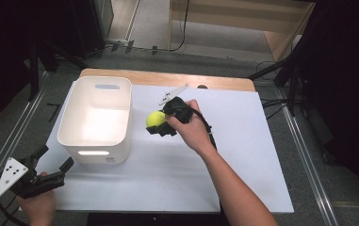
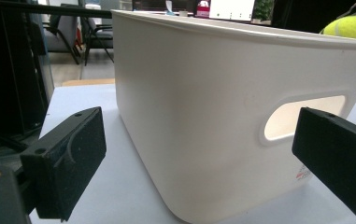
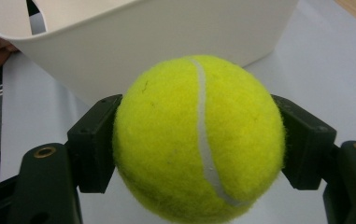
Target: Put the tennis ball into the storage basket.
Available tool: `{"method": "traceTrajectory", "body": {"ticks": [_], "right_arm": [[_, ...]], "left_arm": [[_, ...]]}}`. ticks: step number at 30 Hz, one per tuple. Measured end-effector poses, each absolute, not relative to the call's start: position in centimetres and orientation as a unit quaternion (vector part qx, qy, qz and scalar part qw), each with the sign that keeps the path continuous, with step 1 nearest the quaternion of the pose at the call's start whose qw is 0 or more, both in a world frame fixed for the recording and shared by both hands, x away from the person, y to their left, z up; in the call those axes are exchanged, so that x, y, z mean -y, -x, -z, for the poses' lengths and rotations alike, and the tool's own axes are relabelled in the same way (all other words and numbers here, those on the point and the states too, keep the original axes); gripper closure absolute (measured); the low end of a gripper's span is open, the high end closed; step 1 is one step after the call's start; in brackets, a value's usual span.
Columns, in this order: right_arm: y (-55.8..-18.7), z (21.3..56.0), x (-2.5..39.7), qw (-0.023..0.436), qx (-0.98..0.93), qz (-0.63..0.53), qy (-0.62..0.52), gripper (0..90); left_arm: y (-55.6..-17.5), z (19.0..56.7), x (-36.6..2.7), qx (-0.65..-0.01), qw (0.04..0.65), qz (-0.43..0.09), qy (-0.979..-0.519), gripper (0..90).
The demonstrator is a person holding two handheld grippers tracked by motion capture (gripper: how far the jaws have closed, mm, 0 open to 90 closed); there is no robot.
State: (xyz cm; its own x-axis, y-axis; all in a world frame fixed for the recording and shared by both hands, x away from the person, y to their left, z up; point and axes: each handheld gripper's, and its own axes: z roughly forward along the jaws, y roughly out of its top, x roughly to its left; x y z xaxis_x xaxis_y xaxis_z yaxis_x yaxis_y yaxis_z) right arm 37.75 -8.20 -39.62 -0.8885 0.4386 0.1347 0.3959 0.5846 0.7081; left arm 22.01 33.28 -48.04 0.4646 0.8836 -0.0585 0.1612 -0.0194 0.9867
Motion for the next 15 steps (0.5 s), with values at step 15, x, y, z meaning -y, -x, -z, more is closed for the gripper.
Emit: {"method": "traceTrajectory", "body": {"ticks": [15], "right_arm": [[-38.3,38.3,6.9,0.013,-0.888,-0.403,-0.223,24.0]], "left_arm": [[-22.0,48.0,-33.4,-0.407,0.573,-0.316,-0.638,2.8]]}}
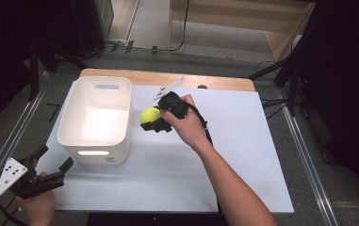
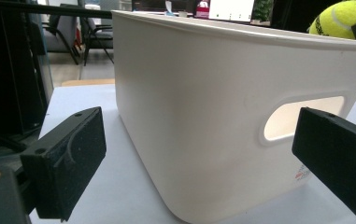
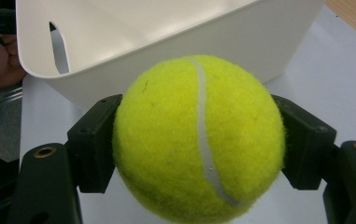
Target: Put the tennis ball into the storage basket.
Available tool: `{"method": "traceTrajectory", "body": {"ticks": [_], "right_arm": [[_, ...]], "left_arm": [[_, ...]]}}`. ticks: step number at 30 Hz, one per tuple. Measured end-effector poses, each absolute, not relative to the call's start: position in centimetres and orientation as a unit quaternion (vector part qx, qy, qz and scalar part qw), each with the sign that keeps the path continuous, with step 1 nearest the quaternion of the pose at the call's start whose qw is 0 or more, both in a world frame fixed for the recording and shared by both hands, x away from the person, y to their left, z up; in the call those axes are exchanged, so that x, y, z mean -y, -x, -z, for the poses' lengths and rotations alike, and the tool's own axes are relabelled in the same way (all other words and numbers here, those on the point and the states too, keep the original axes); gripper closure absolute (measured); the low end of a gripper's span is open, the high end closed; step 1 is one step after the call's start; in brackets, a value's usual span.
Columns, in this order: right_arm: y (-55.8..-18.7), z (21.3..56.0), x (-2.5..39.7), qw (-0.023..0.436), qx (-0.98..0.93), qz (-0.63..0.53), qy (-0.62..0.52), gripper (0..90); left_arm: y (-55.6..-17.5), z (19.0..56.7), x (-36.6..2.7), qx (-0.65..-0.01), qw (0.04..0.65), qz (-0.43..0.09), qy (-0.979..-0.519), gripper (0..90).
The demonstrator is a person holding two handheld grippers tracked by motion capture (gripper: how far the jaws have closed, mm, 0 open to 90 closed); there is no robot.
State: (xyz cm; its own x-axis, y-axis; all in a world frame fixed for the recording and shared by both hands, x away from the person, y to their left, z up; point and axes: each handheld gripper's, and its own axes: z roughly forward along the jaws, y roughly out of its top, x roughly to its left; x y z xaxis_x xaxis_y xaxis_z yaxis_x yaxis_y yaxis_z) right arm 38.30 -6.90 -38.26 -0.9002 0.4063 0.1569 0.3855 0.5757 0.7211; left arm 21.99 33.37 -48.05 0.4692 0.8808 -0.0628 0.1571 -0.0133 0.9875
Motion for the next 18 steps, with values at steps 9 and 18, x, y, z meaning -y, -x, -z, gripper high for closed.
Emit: {"method": "traceTrajectory", "body": {"ticks": [9,18], "right_arm": [[-38.5,37.8,6.2,0.011,-0.887,-0.407,-0.219,24.0],[-38.6,36.9,5.2,0.013,-0.887,-0.412,-0.210,24.0]], "left_arm": [[-22.0,48.1,-33.4,-0.406,0.574,-0.316,-0.637,2.8],[-22.0,48.0,-33.3,-0.406,0.573,-0.316,-0.638,2.8]]}}
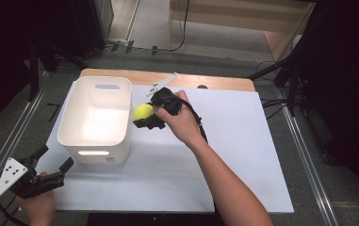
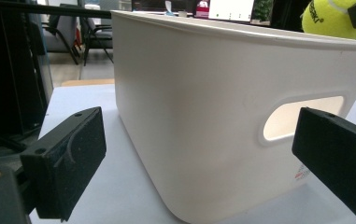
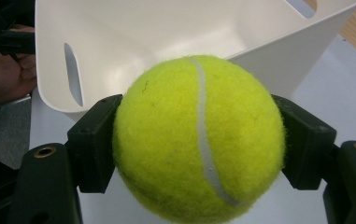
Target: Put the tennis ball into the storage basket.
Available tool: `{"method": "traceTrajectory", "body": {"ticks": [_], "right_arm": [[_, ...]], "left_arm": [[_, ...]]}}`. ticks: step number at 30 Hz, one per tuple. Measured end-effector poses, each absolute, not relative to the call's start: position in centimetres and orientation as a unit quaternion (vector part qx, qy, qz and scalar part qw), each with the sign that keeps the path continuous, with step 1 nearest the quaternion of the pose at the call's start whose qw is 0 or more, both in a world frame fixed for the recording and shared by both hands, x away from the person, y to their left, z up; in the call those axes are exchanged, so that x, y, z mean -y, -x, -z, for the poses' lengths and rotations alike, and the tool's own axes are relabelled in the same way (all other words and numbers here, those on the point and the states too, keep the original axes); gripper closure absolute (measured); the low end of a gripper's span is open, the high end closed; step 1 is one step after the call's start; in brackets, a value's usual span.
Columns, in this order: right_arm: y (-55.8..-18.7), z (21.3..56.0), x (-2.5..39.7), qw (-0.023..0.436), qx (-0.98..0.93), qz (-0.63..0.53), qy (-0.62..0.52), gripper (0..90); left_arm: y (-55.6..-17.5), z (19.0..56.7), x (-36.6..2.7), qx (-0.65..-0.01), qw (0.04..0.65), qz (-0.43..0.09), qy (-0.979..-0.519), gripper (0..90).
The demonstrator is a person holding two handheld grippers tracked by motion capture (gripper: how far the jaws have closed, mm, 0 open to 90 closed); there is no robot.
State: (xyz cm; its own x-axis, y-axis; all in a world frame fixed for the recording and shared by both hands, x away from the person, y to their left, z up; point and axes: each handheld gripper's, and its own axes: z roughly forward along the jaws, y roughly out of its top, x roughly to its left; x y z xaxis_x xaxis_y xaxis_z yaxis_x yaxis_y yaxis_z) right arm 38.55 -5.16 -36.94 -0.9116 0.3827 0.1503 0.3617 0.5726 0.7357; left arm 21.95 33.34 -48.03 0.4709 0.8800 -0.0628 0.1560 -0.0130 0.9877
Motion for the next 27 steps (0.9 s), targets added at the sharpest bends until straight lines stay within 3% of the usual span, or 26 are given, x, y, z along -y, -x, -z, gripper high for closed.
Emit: {"method": "traceTrajectory", "body": {"ticks": [27], "right_arm": [[-38.5,35.5,1.5,0.010,-0.889,-0.423,-0.178,24.0]], "left_arm": [[-21.9,48.0,-33.5,-0.405,0.576,-0.312,-0.637,2.8]]}}
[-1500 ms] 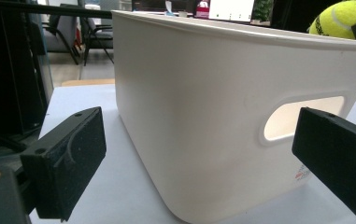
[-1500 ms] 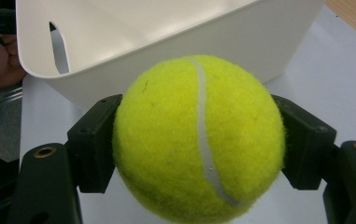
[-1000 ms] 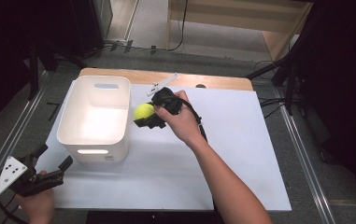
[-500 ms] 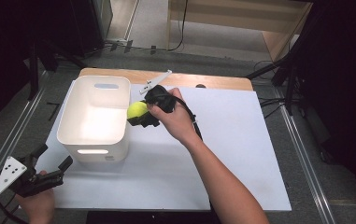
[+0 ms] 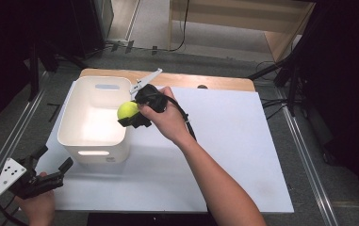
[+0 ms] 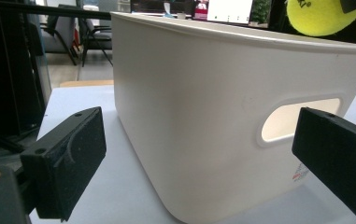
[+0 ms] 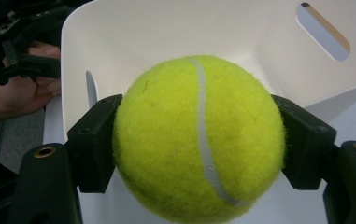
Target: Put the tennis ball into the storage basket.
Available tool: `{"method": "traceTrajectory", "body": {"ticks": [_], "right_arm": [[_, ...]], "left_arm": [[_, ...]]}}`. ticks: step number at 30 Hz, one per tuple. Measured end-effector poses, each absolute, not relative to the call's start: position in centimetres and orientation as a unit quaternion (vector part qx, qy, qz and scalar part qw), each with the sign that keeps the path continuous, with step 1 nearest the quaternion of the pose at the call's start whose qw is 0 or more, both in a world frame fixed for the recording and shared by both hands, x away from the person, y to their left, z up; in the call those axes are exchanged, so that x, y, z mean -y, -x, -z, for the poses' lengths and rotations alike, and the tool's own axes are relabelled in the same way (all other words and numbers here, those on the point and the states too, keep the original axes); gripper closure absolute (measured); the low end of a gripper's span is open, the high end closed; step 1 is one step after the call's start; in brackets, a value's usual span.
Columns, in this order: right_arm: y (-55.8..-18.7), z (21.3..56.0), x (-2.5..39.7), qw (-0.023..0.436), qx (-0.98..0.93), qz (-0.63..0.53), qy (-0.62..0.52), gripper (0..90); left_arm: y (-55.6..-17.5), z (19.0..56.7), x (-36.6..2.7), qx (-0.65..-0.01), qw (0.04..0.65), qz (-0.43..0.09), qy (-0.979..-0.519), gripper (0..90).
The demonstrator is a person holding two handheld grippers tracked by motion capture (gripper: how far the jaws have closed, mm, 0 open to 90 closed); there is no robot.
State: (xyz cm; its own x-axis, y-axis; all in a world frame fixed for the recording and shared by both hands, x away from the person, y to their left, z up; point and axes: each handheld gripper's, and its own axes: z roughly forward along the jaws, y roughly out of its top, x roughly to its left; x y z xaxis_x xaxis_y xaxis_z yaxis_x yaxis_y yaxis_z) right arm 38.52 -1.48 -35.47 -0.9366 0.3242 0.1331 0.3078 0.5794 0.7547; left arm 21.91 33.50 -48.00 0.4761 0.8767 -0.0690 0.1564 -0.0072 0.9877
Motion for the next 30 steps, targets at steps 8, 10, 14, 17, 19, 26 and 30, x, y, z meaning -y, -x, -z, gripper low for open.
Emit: {"method": "traceTrajectory", "body": {"ticks": [8,10,14,17,19,26,30], "right_arm": [[-38.6,35.4,-0.1,0.004,-0.889,-0.428,-0.164,24.0],[-38.5,35.4,-0.4,0.002,-0.889,-0.426,-0.169,24.0],[-38.6,35.8,-0.9,0.000,-0.891,-0.423,-0.165,24.0],[-38.6,36.1,-1.3,-0.001,-0.893,-0.421,-0.162,24.0],[-38.6,36.2,-1.6,-0.001,-0.894,-0.419,-0.159,23.9],[-38.6,36.9,-2.2,-0.010,-0.895,-0.416,-0.157,23.7],[-38.6,37.5,-2.7,-0.018,-0.900,-0.409,-0.149,23.4]], "left_arm": [[-21.9,48.0,-33.5,-0.405,0.578,-0.311,-0.637,2.8],[-21.9,48.0,-33.5,-0.405,0.580,-0.311,-0.635,2.8],[-21.9,48.0,-33.5,-0.404,0.580,-0.311,-0.635,2.8],[-21.9,48.0,-33.5,-0.404,0.581,-0.311,-0.635,2.8],[-21.9,48.0,-33.5,-0.404,0.581,-0.311,-0.635,2.8],[-21.9,48.0,-33.5,-0.404,0.581,-0.310,-0.635,2.8],[-21.9,48.0,-33.5,-0.404,0.581,-0.310,-0.635,2.8]]}}
